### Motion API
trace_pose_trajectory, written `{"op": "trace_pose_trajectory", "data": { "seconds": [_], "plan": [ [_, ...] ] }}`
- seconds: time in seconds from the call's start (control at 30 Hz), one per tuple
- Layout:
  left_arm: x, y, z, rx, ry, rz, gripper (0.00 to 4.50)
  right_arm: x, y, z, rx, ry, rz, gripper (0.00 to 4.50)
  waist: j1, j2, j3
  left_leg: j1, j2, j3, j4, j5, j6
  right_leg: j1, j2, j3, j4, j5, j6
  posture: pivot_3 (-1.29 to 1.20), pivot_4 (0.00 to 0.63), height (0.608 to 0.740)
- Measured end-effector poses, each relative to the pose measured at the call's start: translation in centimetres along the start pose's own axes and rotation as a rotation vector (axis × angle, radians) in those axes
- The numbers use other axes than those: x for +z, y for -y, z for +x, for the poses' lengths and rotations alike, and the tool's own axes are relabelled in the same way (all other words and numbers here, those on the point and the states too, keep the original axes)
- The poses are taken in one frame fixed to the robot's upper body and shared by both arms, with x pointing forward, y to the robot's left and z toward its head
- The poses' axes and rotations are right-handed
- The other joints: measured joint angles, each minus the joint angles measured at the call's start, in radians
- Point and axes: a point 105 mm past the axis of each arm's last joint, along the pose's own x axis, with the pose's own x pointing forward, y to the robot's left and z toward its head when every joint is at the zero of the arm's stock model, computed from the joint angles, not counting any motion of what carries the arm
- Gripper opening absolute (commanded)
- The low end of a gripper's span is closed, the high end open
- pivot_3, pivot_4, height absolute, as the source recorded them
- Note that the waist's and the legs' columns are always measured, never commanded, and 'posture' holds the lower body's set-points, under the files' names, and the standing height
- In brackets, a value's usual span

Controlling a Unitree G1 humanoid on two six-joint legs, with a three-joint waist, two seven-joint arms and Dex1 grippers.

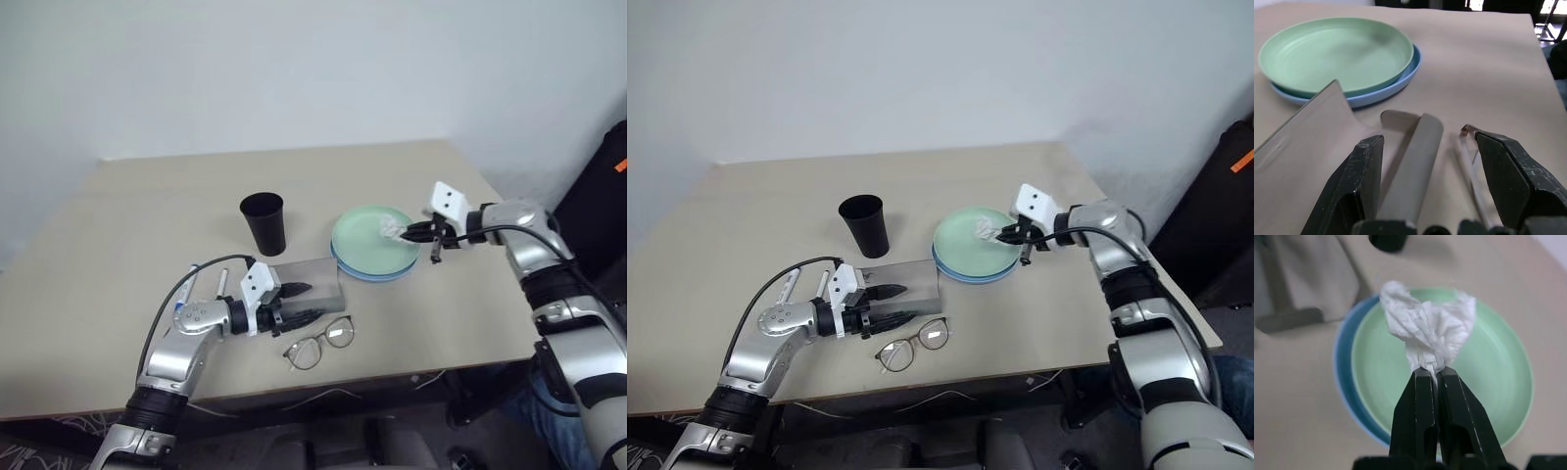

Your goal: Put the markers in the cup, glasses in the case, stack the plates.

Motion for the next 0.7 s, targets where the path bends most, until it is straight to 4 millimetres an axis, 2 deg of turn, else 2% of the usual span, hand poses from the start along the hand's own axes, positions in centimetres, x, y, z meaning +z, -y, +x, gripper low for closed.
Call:
{"op": "trace_pose_trajectory", "data": {
  "seconds": [0.07,0.1,0.17,0.23,0.33,0.5,0.7],
  "plan": [
    [0.3,-0.1,0.1,0.000,0.006,0.012,3.14,0.0,0.3,0.8,-0.011,-0.012,0.002,0.03,-0.001,0.000,0.000,0.000,-0.001,0.000,0.000,0.000,0.000,0.000,0.000,0.002,0.002,0.000,0.000,0.00,0.000,0.740],
    [0.4,-0.2,0.1,0.000,0.008,0.016,3.14,0.1,0.5,0.9,-0.019,-0.017,0.001,0.47,-0.001,0.000,0.000,0.000,-0.002,-0.001,-0.001,0.000,0.000,0.000,0.000,0.003,0.002,0.000,0.000,0.00,0.000,0.740],
    [0.4,-0.2,0.1,0.001,0.010,0.019,3.14,0.2,1.0,1.0,-0.040,-0.021,0.001,0.98,0.000,0.000,0.000,0.000,-0.004,-0.002,-0.002,-0.001,0.000,0.000,0.000,0.005,0.003,0.000,0.000,0.00,0.000,0.740],
    [0.4,-0.1,0.1,0.002,0.010,0.018,3.14,0.1,1.4,1.0,-0.058,-0.029,0.008,1.72,0.000,0.000,0.000,0.001,-0.007,-0.004,-0.004,-0.001,0.000,0.000,0.000,0.007,0.004,0.000,-0.001,0.00,0.000,0.740],
    [0.2,0.0,0.0,0.002,0.008,0.014,3.14,-0.3,1.3,1.2,-0.062,-0.036,0.013,2.71,0.001,0.000,0.000,0.000,-0.009,-0.007,-0.006,-0.001,0.001,0.001,0.000,0.010,0.005,0.000,-0.001,0.00,0.000,0.740],
    [0.2,0.0,0.0,0.002,0.007,0.011,3.14,-0.4,1.4,1.0,-0.069,-0.022,0.011,2.71,0.000,0.000,0.000,0.001,-0.012,-0.008,-0.007,-0.002,0.002,0.001,0.000,0.014,0.005,0.001,0.000,0.00,0.000,0.740],
    [0.5,0.0,0.1,-0.025,0.001,-0.003,3.14,0.0,0.2,-0.8,0.027,0.096,0.031,2.71,0.002,0.000,0.000,0.001,-0.015,-0.012,-0.006,-0.002,0.003,0.004,0.001,0.017,0.005,0.001,0.001,0.00,0.000,0.740]
  ]
}}
